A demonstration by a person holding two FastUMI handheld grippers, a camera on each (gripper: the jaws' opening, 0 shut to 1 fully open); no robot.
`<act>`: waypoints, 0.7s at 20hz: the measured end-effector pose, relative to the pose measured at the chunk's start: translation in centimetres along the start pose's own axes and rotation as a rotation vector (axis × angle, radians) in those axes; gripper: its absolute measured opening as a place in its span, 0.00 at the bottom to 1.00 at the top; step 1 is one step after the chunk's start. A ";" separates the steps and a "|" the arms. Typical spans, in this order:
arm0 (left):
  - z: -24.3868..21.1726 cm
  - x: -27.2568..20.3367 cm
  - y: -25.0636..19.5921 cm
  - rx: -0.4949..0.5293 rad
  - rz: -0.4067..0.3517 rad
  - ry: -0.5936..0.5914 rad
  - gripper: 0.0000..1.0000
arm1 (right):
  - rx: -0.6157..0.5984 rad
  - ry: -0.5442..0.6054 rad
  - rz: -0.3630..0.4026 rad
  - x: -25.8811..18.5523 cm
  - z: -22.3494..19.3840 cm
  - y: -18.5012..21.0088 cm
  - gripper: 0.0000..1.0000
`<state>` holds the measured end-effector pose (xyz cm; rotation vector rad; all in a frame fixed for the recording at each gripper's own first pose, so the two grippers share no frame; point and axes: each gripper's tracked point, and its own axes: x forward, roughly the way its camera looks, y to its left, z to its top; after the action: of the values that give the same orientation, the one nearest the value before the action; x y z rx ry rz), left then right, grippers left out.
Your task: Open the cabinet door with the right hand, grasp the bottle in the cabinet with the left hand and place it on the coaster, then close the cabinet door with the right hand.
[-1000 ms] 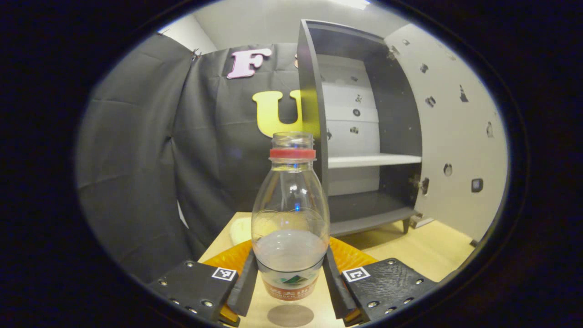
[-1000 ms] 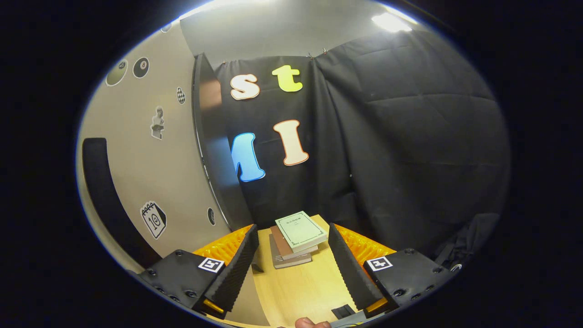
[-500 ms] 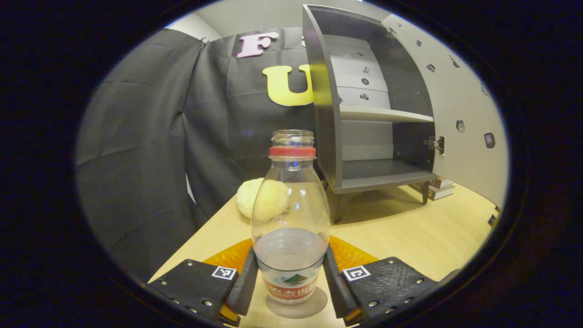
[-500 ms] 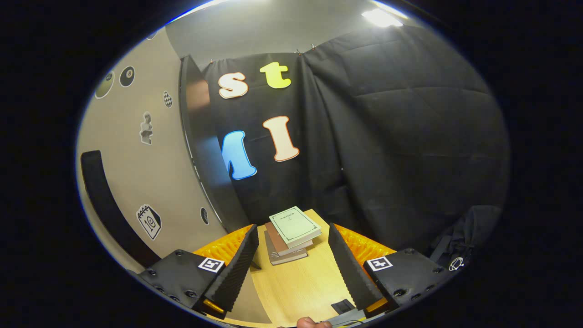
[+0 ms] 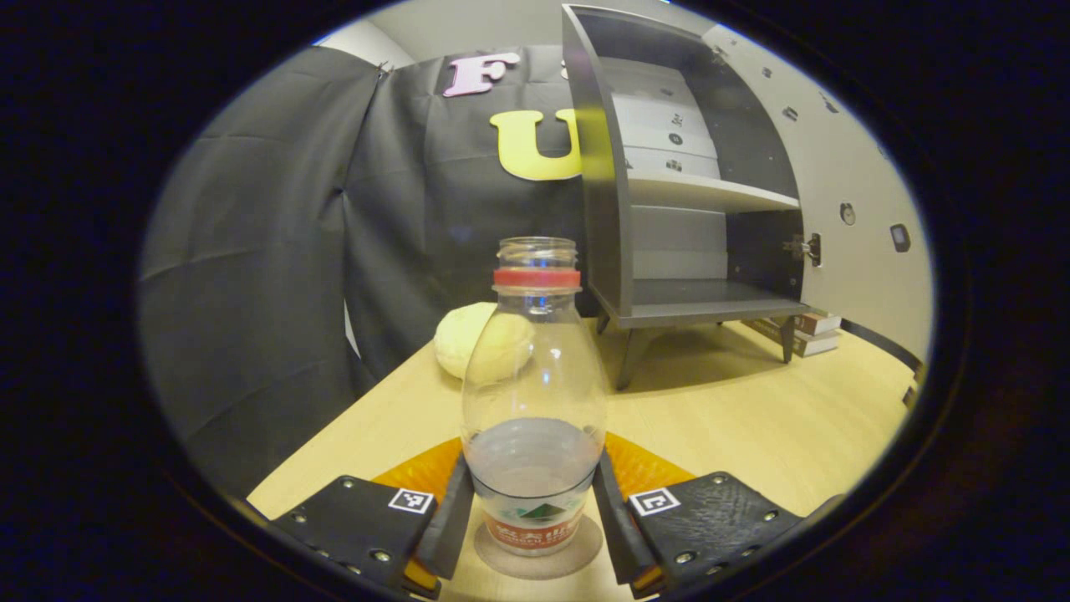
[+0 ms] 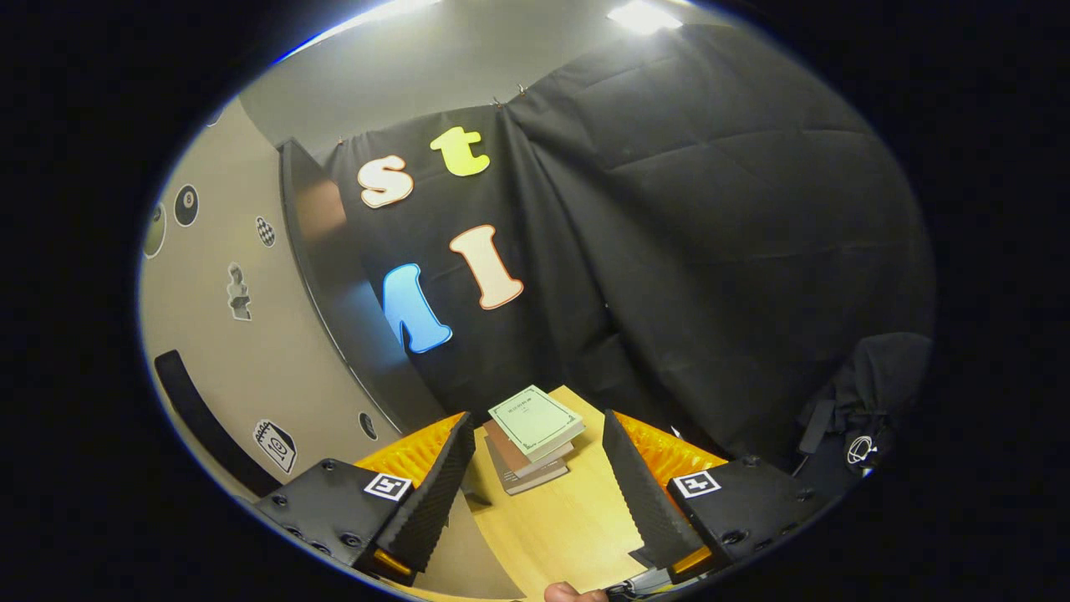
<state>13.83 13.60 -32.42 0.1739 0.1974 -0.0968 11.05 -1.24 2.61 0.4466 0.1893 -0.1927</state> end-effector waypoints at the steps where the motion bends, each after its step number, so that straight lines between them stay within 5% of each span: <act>1: -0.1 -0.1 0.1 0.001 0.001 0.004 0.71 | -0.003 0.003 0.004 0.2 -0.2 0.2 0.98; 8: -0.2 -0.6 0.6 0.029 0.024 0.019 0.72 | -0.038 0.019 0.004 0.2 -1.8 0.2 0.98; 10: 0.7 -1.1 1.4 0.024 0.025 -0.004 0.84 | -0.037 0.027 -0.001 0.1 -2.5 -0.1 0.98; 14: 3.1 -2.1 0.8 -0.010 -0.023 -0.063 0.90 | -0.032 0.062 -0.006 0.0 -4.4 -0.6 0.98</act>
<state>12.42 14.01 -28.85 0.1578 0.1367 -0.1243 10.26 0.18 -1.57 0.4199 0.2539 -0.1819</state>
